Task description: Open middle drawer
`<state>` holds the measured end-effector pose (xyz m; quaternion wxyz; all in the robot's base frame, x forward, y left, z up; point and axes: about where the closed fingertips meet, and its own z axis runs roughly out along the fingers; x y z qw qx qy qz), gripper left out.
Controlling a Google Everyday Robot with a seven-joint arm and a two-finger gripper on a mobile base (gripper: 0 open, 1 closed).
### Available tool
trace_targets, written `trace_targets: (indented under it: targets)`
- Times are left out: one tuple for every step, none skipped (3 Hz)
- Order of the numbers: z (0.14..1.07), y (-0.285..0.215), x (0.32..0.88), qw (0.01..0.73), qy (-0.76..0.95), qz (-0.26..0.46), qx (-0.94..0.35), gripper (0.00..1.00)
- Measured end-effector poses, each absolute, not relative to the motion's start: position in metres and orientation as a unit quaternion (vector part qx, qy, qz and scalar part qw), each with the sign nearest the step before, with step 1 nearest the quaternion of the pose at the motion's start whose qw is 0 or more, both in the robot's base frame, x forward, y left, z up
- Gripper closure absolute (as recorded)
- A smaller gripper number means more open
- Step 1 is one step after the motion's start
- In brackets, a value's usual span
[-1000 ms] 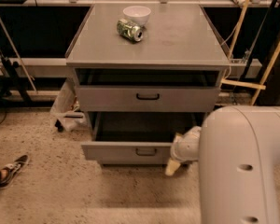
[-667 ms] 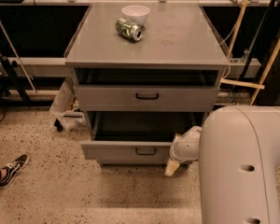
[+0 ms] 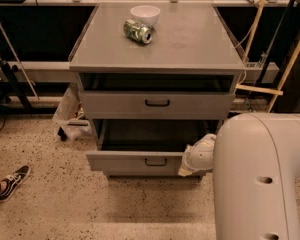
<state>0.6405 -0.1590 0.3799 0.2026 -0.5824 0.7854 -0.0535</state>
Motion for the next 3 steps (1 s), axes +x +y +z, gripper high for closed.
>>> trace_targets:
  targets:
    - [0.3799, -0.1589, 0.6405, 0.203, 0.785, -0.053, -0.582, 0.65]
    - [0.38, -0.159, 0.6405, 0.203, 0.785, -0.053, -0.582, 0.88]
    - [0.3882, -0.1593, 0.6406, 0.203, 0.785, -0.053, -0.582, 1.0]
